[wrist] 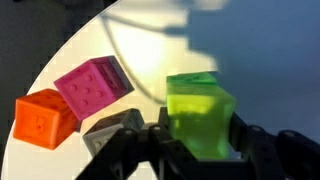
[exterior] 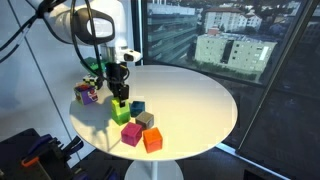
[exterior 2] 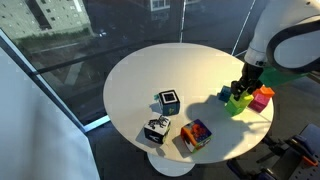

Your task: Put the yellow building block on the table, put the light green building block on top of the yellow building block and then put the orange dice on top of the white and blue dice

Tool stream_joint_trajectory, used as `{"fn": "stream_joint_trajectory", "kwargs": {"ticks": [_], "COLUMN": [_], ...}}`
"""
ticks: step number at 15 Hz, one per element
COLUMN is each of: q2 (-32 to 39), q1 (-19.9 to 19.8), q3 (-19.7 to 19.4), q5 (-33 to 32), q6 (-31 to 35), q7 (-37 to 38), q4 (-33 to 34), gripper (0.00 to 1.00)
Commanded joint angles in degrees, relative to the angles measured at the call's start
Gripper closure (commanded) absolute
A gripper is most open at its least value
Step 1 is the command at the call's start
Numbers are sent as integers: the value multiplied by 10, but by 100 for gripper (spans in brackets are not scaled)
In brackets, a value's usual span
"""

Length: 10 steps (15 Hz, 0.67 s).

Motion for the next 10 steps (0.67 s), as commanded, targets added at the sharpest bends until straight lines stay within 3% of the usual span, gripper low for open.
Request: {"fn": "stream_joint_trajectory", "kwargs": {"ticks": [1,10], "q2": [-4,-26], "q1": [7,29], "q3": [1,18], "q5": [-7,4], "q6": [-15,-49], "q7": [15,17], "q4": [9,20], "gripper": [72,73]}}
